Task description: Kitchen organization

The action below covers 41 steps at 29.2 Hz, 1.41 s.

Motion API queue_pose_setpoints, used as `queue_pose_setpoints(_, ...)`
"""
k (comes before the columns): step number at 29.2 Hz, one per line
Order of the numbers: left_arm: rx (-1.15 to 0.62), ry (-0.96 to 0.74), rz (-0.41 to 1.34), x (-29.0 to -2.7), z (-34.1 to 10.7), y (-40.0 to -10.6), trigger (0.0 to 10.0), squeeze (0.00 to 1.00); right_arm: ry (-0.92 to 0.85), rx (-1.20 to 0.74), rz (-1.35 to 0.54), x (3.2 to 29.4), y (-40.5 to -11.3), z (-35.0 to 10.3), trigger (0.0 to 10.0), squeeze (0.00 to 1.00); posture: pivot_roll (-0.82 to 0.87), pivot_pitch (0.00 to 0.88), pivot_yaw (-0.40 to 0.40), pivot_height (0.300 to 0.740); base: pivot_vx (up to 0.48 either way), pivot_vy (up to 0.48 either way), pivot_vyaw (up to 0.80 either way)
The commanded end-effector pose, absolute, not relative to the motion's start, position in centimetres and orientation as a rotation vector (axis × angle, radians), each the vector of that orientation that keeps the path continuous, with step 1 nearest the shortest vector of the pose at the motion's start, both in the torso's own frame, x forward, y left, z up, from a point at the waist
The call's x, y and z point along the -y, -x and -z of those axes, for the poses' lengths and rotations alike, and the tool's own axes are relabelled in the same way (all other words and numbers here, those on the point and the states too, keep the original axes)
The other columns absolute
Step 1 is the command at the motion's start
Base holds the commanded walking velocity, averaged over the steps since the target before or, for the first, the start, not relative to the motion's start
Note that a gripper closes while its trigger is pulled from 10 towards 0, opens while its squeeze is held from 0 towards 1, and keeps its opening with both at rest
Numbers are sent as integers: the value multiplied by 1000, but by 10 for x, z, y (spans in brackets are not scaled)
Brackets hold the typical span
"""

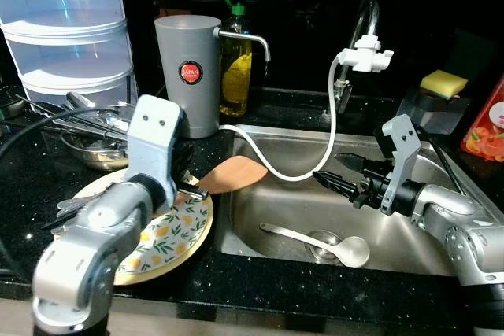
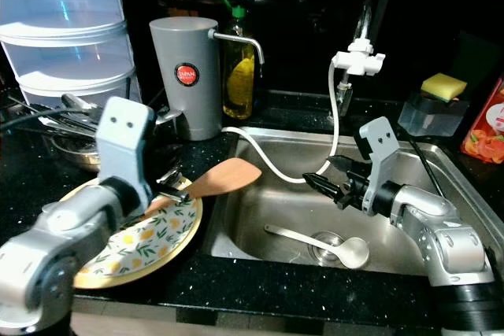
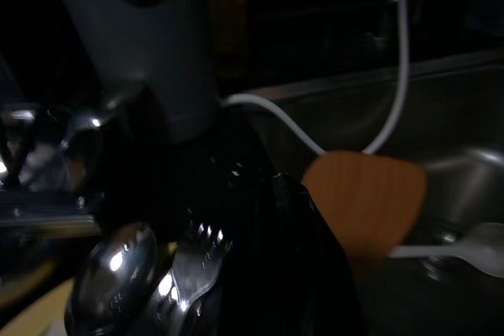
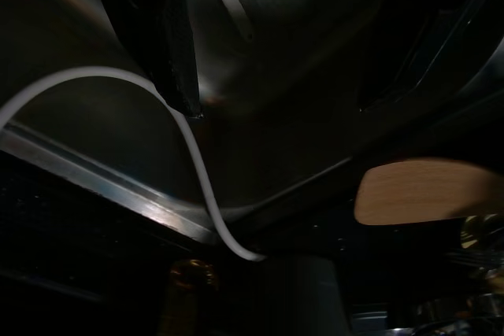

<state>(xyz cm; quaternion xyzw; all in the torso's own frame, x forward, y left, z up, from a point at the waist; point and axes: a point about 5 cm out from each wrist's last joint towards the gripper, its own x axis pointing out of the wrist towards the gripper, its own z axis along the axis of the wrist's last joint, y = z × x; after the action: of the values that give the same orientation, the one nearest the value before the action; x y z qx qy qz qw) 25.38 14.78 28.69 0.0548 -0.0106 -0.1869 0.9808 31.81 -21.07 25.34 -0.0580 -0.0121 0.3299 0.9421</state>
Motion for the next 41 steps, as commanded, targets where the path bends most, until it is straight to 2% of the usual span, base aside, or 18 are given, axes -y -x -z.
queue_pose_setpoints(1, -10, -91, 415, -150, -283, -246, 10000, 1000, 121, 28, -661, 214, -318, -254, 10000, 0, 85, 69, -45, 740, 0, 0, 0)
queue_pose_setpoints(12, -169, -1, 399, -157, -257, -245, 10000, 1000, 118, 27, -674, 211, -320, -253, 10000, 0, 90, 70, -54, 740, 0, 0, 0)
queue_pose_setpoints(13, -184, 0, 394, -160, -256, -245, 10000, 0, 119, 27, -675, 211, -320, -254, 10000, 0, 90, 70, -54, 740, 0, 0, 0)
queue_pose_setpoints(18, -237, 27, 385, -173, -257, -247, 10000, 0, 122, 24, -671, 213, -319, -253, 10000, 0, 89, 71, -53, 740, 0, 0, 0)
queue_pose_setpoints(23, -297, 45, 475, -175, -255, -243, 10000, 0, 123, 20, -670, 214, -318, -253, 10000, 0, 89, 81, -50, 740, 0, 0, 0)
queue_pose_setpoints(31, -418, -61, 587, -185, -250, -237, 10000, 0, 124, 19, -676, 212, -319, -253, 10000, 0, 95, 89, -44, 740, 0, 0, 0)
queue_pose_setpoints(41, -500, -65, 533, -204, -244, -239, 10000, 0, 121, 16, -670, 214, -316, -252, 10000, 0, 91, 94, -33, 740, 0, 0, 0)
